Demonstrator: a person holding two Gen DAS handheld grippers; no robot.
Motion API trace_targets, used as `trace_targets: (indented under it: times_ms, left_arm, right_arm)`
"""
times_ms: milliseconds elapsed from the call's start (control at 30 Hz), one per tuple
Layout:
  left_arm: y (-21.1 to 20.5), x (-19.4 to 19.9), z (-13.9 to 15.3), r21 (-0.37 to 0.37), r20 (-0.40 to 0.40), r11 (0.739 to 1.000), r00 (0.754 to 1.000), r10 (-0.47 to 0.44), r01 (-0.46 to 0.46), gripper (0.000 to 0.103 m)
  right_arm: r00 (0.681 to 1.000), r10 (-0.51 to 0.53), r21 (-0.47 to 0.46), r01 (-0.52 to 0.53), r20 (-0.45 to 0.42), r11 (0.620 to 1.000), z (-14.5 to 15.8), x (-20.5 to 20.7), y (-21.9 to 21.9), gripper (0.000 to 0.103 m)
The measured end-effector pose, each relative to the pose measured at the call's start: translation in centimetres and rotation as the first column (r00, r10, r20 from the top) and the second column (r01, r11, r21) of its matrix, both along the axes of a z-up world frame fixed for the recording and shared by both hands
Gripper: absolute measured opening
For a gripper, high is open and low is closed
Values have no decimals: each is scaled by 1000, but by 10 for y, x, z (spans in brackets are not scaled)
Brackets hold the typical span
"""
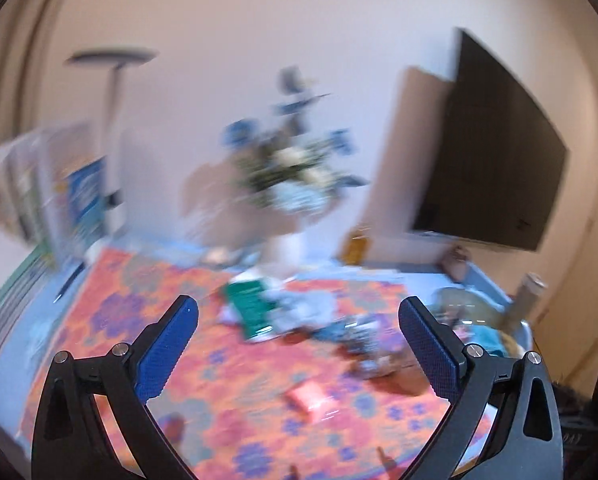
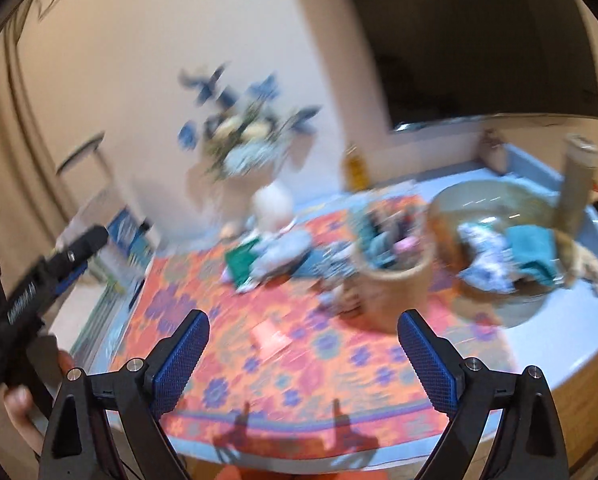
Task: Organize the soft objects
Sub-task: 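Return both tools to the bed, then grasp the pink packet with the right tool while the left tool grasps the green bag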
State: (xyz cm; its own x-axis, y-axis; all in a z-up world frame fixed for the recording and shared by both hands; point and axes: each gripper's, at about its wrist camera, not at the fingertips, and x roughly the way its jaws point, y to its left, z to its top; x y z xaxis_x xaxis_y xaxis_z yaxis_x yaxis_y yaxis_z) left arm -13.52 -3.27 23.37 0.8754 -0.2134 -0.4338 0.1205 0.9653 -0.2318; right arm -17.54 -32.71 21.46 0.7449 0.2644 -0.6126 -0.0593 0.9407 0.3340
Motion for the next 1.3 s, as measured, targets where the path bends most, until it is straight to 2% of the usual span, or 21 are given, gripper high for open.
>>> trace_targets:
  times_ms: [200, 400, 467, 567, 667, 700, 800, 1033, 1067, 1100, 1133, 1167, 1233, 1300]
  left_arm:
    - [69, 15, -59, 0, -127, 991, 983, 129, -131, 101]
    - [93, 54, -132, 4, -276, 988, 949, 150, -155, 101]
    - [95, 69, -159, -1, -333, 989, 933, 139, -148, 100]
    - [95, 82, -185, 13, -396, 990, 908, 136, -142, 101]
    - [94, 94, -206, 25, -483, 990, 866, 131, -136, 99]
    - [95, 96, -208, 22, -493, 991, 861, 126, -132, 99]
    - [94, 97, -195, 3, -483, 993, 870, 102, -115, 99]
    - [70, 116, -148, 6, -399, 1000, 917, 29, -29, 99]
    - [63, 122, -146, 18, -388, 1000, 921, 20, -14, 95]
    - [58, 127, -145, 21, -383, 1000, 924, 12, -5, 73]
    - [51, 135, -146, 8, -383, 1000, 924, -15, 20, 59]
    - [45, 145, -149, -17, -395, 999, 918, -45, 42, 51]
    - [38, 163, -160, -66, -421, 997, 904, -73, 50, 51]
    - [32, 180, -171, -108, -442, 993, 892, -97, 55, 51]
  right_arm:
    - [981, 135, -16, -139, -141, 990, -51, 34, 66, 95]
    - [942, 166, -63, -192, -291, 979, -108, 62, 103, 95]
    - [935, 155, -81, -190, -319, 978, -122, 69, 106, 95]
    - [932, 125, -105, -170, -341, 980, -134, 80, 107, 95]
    - [928, 97, -125, -151, -359, 981, -144, 89, 105, 95]
    - [926, 90, -129, -146, -366, 981, -148, 93, 104, 95]
    - [923, 86, -148, -151, -375, 977, -154, 103, 107, 95]
    - [937, 83, -268, -180, -338, 946, -164, 127, 121, 95]
    - [941, 80, -292, -182, -329, 939, -166, 132, 122, 95]
    - [944, 79, -313, -184, -320, 932, -169, 135, 124, 94]
    - [947, 77, -334, -186, -313, 924, -172, 138, 125, 92]
    - [950, 76, -347, -184, -304, 919, -174, 140, 126, 84]
    - [954, 102, -347, -200, -282, 916, -180, 143, 125, 75]
    - [955, 128, -316, -213, -269, 924, -181, 145, 122, 75]
